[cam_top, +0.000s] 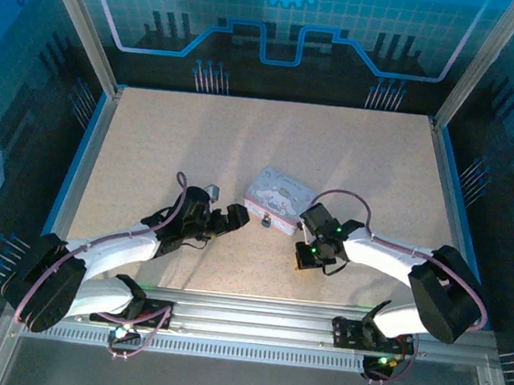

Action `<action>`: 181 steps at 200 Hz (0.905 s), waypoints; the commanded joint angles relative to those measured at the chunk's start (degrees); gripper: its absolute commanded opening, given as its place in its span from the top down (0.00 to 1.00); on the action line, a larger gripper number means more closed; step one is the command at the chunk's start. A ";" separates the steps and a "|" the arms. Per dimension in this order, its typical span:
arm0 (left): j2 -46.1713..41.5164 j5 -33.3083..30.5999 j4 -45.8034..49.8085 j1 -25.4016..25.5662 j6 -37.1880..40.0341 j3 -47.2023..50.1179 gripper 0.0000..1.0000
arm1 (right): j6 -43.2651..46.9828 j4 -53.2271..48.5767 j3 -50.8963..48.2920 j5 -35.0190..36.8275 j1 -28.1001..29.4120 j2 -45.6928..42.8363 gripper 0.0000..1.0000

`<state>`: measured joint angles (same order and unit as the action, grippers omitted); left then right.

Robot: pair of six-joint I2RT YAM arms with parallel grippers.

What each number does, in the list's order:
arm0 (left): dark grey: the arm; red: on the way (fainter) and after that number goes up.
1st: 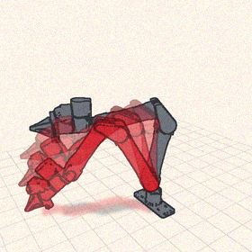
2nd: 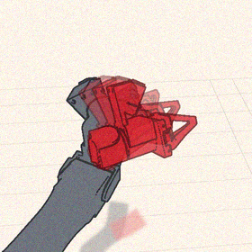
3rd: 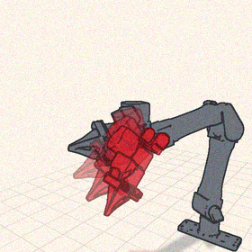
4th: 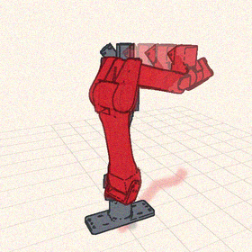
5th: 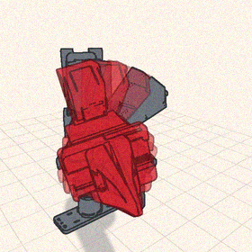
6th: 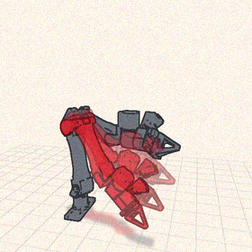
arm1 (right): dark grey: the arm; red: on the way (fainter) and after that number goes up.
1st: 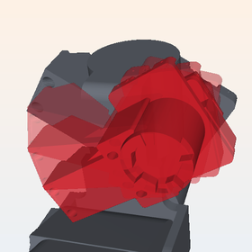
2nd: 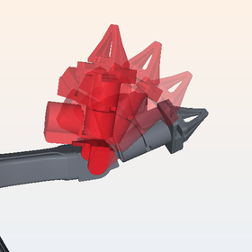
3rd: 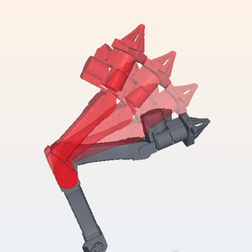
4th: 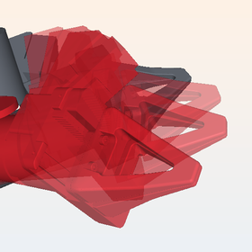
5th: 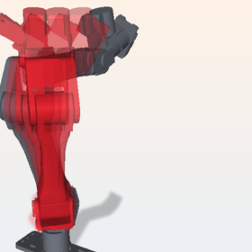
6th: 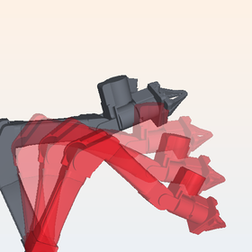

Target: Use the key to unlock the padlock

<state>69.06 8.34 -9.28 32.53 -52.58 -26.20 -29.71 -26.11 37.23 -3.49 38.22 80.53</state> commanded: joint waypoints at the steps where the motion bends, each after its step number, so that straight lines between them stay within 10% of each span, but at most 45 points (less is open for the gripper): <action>1: -0.12 0.10 0.05 0.41 0.28 -1.50 0.01 | -0.47 -0.21 -1.63 -0.51 0.03 -1.67 0.97; 93: -2.66 3.61 -5.57 0.68 -3.89 -0.58 0.01 | -17.05 18.00 -7.85 -7.83 -1.57 -16.84 1.00; 181: -1.77 -2.53 -17.79 10.40 -13.37 -3.30 0.05 | -45.44 36.15 -13.57 2.74 0.53 -28.74 1.00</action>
<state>67.37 8.97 -23.42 40.23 -63.59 -26.52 -64.34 4.19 25.39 -6.35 37.56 54.13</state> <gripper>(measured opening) 0.966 0.062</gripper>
